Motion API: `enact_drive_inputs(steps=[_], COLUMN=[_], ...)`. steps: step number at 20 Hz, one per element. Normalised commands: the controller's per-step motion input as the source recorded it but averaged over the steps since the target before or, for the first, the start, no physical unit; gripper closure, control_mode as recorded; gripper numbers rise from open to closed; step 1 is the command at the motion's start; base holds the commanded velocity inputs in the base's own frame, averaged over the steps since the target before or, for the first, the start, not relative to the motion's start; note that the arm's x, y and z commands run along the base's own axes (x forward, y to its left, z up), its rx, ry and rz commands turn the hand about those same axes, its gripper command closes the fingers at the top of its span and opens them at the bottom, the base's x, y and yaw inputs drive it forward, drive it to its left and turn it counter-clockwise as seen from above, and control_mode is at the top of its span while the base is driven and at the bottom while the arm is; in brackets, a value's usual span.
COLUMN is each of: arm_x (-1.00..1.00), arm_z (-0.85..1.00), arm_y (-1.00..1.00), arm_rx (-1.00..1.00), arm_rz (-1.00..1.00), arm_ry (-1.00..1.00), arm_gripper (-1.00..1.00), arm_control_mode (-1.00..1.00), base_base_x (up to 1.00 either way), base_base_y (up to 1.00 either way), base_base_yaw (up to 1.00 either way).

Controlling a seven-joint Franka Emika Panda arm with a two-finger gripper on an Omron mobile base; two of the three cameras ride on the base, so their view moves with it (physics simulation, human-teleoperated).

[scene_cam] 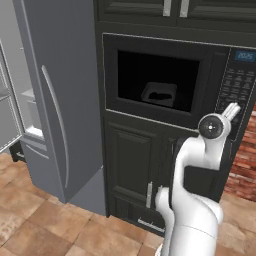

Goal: Place the tupperware containing the steak and tomato meal in the microwave. Close the microwave door and press the start button to reheat the meal.

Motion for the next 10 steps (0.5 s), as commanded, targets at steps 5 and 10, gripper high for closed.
enact_drive_inputs(steps=[5, 10], arm_x=[0.10, 0.22], arm_z=[-0.12, -0.30], arm_y=[-0.49, -0.39], arm_rx=[0.00, 0.00], arm_rz=[-0.17, -0.16], arm_ry=[0.01, 0.04], arm_gripper=[-1.00, -1.00], arm_control_mode=[-1.00, -1.00], base_base_x=[0.00, 0.00], base_base_y=[0.00, 0.00], base_base_yaw=[0.00, 0.00])
